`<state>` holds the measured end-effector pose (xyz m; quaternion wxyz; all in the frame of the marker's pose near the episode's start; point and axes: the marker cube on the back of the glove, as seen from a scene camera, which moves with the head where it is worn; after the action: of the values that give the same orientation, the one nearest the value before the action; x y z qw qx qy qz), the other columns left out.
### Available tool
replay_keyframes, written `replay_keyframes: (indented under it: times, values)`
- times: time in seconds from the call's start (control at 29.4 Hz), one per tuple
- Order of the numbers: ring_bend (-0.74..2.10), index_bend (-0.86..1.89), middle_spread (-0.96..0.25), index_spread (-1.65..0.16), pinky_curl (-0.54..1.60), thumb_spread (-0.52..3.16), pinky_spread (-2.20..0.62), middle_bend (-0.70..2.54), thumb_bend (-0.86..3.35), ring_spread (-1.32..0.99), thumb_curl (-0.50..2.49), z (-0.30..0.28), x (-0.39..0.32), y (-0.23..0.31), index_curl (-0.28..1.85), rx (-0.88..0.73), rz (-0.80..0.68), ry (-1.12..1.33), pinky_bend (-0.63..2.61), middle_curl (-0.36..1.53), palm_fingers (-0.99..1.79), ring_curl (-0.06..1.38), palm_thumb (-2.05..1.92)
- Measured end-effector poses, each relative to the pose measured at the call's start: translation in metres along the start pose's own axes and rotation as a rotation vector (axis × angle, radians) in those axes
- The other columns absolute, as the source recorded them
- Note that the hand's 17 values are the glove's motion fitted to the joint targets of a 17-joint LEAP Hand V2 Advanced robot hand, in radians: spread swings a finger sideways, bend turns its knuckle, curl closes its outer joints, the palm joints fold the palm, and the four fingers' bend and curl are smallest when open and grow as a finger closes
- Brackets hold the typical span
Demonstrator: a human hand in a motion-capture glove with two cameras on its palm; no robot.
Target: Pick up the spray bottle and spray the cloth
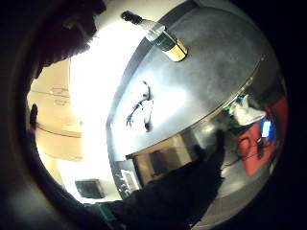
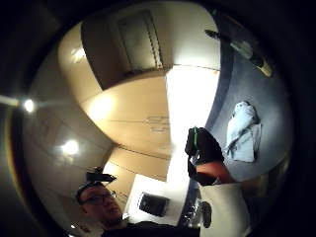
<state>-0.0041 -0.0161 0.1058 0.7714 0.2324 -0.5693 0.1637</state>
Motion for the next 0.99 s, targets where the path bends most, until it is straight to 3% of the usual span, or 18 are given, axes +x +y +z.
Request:
replay_keyframes:
  times: [0.14,0.51,0.99]
  values:
    - [0.55,0.10,0.11,-0.34,0.35,1.00,0.10,0.25,0.02,0.10,0.44,0.003,0.013,0.004,0.15,0.030,0.068,-0.089,0.80,0.33,0.35,0.34,0.76]
    - [0.54,0.11,0.12,-0.34,0.35,1.00,0.11,0.25,-0.01,0.11,0.47,0.011,0.032,-0.010,0.16,0.030,0.109,-0.041,0.79,0.35,0.34,0.35,0.80]
    - [0.51,0.11,0.12,-0.35,0.36,1.01,0.12,0.27,-0.01,0.11,0.51,-0.004,0.124,-0.098,0.17,0.132,0.242,0.155,0.79,0.37,0.31,0.35,0.84]
